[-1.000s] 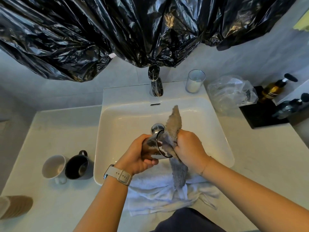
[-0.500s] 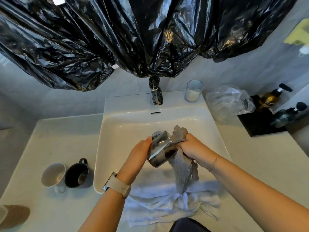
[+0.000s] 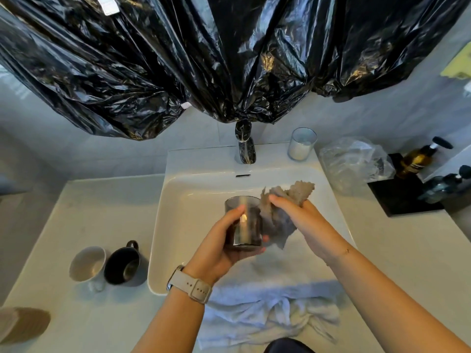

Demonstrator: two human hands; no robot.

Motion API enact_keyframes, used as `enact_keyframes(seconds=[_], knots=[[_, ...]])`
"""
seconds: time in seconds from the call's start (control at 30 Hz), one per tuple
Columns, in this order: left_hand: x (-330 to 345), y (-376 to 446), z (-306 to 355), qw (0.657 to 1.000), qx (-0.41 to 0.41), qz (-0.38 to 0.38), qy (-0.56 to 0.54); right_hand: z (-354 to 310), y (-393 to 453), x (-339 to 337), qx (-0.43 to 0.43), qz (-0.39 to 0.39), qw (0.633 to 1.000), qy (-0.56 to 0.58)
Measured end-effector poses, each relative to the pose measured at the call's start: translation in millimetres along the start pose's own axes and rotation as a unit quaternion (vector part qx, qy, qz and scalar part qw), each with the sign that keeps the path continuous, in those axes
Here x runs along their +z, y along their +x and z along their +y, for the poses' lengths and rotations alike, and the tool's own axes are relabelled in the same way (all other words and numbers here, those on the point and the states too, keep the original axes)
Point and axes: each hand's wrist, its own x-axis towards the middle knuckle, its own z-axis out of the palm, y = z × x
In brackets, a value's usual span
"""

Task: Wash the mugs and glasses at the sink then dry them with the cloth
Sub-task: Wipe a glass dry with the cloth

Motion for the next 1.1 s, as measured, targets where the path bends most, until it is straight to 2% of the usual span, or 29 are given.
enact_keyframes(seconds=[0.07,0.2,0.4,0.5,0.57,0.63,0.73,0.87,1.03,1.1], knots=[[1,3,-6,0.995,-0.003,0.018,-0.096,5,-11,-3,-0.053,0.001,0.999,-0.008],[11,5,-12,0.984,-0.006,0.023,-0.178,9,-26,-2,-0.118,-0.018,0.991,-0.064],[26,7,-14,0.986,-0.007,-0.015,-0.168,7,-33,10,-0.185,-0.051,0.973,-0.129],[33,9,-17,0.983,-0.008,-0.006,-0.183,8,-32,15,-0.212,-0.029,0.973,-0.087],[37,10,-19,0.982,-0.015,-0.001,-0.188,9,-34,19,-0.203,0.019,0.979,-0.008],[37,12,-17,0.982,-0.007,0.013,-0.188,16,-38,22,-0.170,0.022,0.984,0.047],[32,13,-13,0.986,0.047,0.042,-0.155,35,-53,31,-0.172,-0.018,0.985,0.005],[42,10,-22,0.986,0.109,0.093,-0.089,27,-38,38,-0.220,0.027,0.970,-0.102],[45,9,-24,0.977,0.112,0.162,-0.079,21,-21,39,-0.108,0.005,0.994,-0.025],[40,11,-20,0.971,0.115,0.192,-0.085,40,-40,46,-0.133,0.005,0.987,-0.092]])
